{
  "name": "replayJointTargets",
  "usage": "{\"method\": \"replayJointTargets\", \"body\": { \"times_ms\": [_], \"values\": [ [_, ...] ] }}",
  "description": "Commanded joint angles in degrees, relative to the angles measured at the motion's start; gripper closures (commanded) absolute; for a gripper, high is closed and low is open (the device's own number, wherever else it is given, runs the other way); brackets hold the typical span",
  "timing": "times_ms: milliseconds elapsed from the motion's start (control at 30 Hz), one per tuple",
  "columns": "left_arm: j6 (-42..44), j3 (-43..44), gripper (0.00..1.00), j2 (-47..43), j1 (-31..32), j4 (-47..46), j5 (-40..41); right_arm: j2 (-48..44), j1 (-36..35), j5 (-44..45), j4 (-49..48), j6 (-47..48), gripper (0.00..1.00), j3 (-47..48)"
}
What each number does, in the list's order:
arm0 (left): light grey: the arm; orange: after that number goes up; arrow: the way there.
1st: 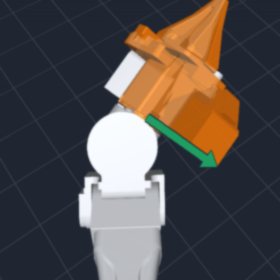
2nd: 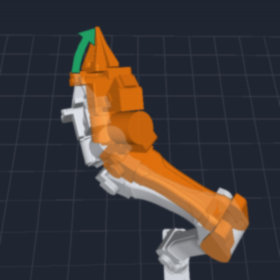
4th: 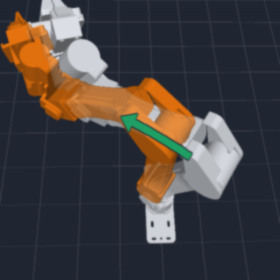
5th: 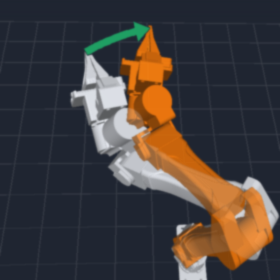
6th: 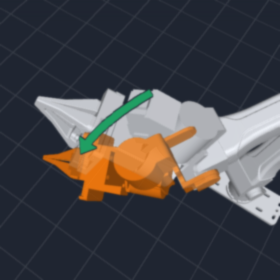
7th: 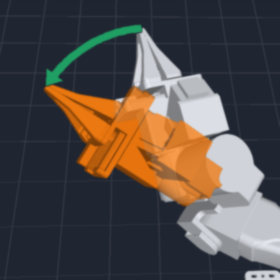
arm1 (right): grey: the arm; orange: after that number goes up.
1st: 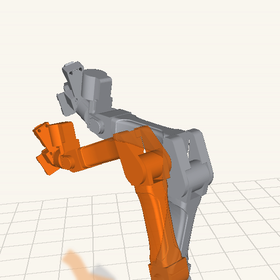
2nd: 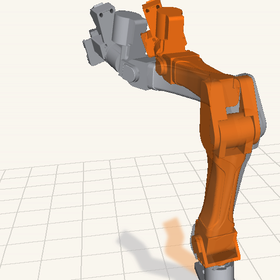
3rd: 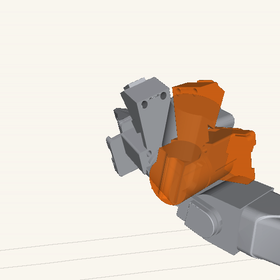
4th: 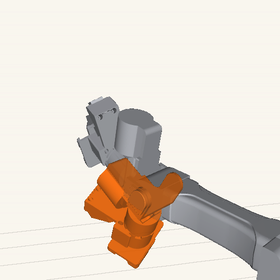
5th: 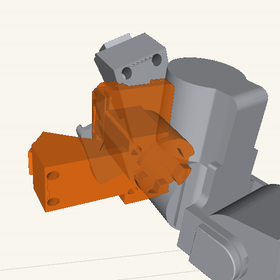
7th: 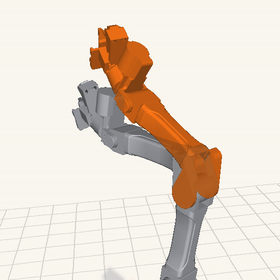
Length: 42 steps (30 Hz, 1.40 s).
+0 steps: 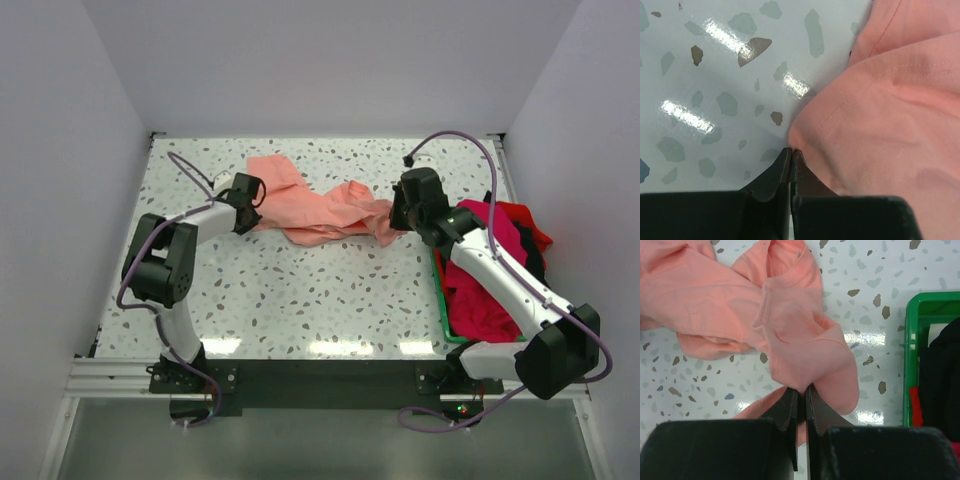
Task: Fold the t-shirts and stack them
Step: Flatten the tshirt out
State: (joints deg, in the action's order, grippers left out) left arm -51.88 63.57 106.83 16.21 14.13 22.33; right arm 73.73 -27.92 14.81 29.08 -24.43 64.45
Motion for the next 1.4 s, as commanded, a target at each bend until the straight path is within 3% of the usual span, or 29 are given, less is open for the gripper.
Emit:
{"method": "replayJointTargets", "body": {
  "times_ms": [0, 433, 733, 933, 1133, 1367],
  "values": [
    [1.5, 1.1, 1.00, -3.3, 0.1, 2.0, 0.2, -1.7, 0.4, -0.6, -1.9, -0.5, 1.00, 0.1],
    [7.8, 0.0, 1.00, -33.9, -2.1, 8.9, 3.2, -5.7, 0.9, 0.2, 2.1, -2.1, 1.00, 3.7],
    [11.6, 14.2, 1.00, -51.8, -2.1, 18.0, 3.3, -14.0, 0.9, 4.0, 10.6, -2.8, 1.00, 17.2],
    [12.5, 27.5, 1.00, -55.1, -2.1, 22.3, 0.3, -19.3, 0.9, 4.3, 14.6, -3.6, 1.00, 28.8],
    [12.9, 38.3, 1.00, -52.8, -2.1, 23.1, -0.4, -18.7, 0.9, 0.8, 13.6, -2.6, 1.00, 41.1],
    [13.8, 37.7, 1.00, -45.5, -2.1, 15.7, 2.0, -8.7, 0.9, -0.9, 7.1, -1.1, 1.00, 46.6]
  ]
}}
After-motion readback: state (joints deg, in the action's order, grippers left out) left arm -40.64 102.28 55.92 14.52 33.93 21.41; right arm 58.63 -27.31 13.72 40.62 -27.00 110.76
